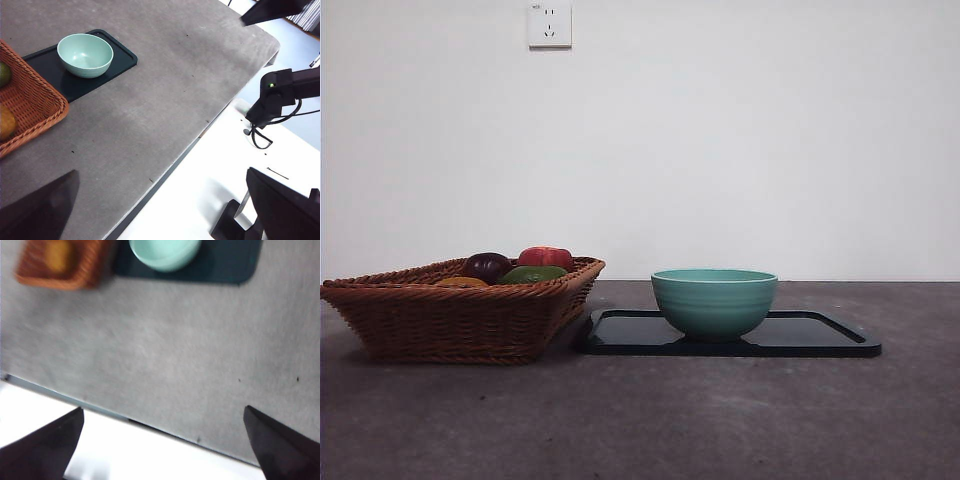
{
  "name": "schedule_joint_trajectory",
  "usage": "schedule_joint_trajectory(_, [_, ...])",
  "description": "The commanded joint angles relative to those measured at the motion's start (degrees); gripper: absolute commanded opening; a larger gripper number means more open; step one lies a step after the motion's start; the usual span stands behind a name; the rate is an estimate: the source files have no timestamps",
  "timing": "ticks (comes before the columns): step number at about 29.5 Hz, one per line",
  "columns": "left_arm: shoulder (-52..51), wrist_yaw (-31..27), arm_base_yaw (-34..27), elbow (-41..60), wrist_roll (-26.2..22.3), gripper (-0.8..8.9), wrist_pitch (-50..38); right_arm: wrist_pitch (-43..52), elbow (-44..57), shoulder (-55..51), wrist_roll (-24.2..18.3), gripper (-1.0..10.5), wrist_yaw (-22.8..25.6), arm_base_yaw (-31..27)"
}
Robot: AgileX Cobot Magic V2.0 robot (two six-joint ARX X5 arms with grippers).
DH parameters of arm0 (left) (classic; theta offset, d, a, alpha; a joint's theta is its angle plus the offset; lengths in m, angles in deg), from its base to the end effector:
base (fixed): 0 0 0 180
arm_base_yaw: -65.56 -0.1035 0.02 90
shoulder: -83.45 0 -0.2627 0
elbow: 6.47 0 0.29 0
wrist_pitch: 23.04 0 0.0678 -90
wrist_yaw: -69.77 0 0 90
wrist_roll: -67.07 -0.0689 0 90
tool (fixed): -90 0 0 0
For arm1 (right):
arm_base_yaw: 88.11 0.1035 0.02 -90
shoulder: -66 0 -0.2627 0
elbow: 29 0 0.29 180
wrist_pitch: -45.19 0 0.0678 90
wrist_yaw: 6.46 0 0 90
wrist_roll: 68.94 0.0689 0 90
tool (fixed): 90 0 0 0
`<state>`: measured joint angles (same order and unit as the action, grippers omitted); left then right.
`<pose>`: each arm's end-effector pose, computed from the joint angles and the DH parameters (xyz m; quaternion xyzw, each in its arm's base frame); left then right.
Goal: Pick up the wifruite, put it on the bowl, pick up the plate, put it on desk
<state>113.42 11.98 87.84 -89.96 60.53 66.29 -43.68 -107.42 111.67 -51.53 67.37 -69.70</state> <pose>0.0482 -0.0594 0.3941 0.0217 0.2809 -0.4524 0.8461 0.1410 0.0672 0.3371 0.1184 0.5046 0.1881 0.8343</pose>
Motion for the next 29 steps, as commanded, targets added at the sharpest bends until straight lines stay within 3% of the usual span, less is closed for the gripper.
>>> schedule_joint_trajectory(1, [0.1, 0.4, 0.2, -0.7, -0.5, 5.31, -0.7, -4.1, -1.3, 7.5, -1.3, 5.1, 0.6, 0.2])
schedule_joint_trajectory(11, [0.1, 0.4, 0.3, -0.7, -0.5, 5.31, -0.8, 12.1, -5.4, 29.9, -1.8, 5.1, 0.5, 0.2])
schedule_joint_trajectory(16, [0.1, 0.4, 0.3, -0.7, -0.5, 5.31, -2.4, 12.4, -15.4, 42.0, -3.9, 5.1, 0.9, 0.2])
schedule_joint_trajectory(23, [0.1, 0.4, 0.7, -0.7, -0.5, 5.31, -2.8, 11.2, -36.7, 65.3, -4.8, 5.1, 1.3, -0.2])
schedule_joint_trajectory(29, [0.1, 0.4, 0.7, -0.7, -0.5, 5.31, -2.4, 12.9, -41.3, 75.6, -4.8, 5.1, 2.2, -0.4])
